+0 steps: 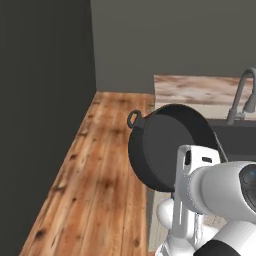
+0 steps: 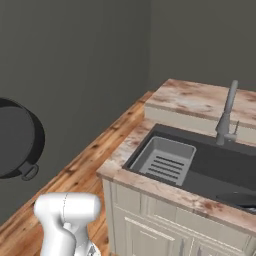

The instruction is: Move the pot and pan from the stove into the sink.

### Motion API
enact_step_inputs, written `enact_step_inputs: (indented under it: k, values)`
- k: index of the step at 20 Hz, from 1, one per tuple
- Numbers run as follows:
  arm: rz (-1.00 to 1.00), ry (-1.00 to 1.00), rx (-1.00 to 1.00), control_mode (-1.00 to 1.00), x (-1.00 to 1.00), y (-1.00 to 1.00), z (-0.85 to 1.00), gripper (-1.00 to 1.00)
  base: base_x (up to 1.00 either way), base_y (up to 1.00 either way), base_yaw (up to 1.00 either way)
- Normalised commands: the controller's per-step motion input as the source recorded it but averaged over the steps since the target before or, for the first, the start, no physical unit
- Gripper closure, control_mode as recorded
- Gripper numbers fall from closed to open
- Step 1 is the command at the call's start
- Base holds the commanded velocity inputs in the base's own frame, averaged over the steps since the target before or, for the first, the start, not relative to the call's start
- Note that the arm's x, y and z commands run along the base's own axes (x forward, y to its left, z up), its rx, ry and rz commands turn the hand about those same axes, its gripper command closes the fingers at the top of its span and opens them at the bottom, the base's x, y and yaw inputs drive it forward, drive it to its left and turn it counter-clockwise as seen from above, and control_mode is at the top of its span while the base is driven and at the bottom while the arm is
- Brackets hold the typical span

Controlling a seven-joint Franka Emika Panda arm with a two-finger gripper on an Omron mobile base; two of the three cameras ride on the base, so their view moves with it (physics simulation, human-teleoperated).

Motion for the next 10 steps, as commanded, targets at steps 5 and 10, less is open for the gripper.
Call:
enact_step_inputs:
  k: [5, 10]
  values:
    - [0.00, 0.00, 0.00, 1.00, 0.00, 0.00, 0.00, 1.00, -0.12, -0.33, -0.31]
    - [0.00, 0.00, 0.00, 1.00, 0.00, 0.00, 0.00, 1.00, -0.32, -0.36, -0.26]
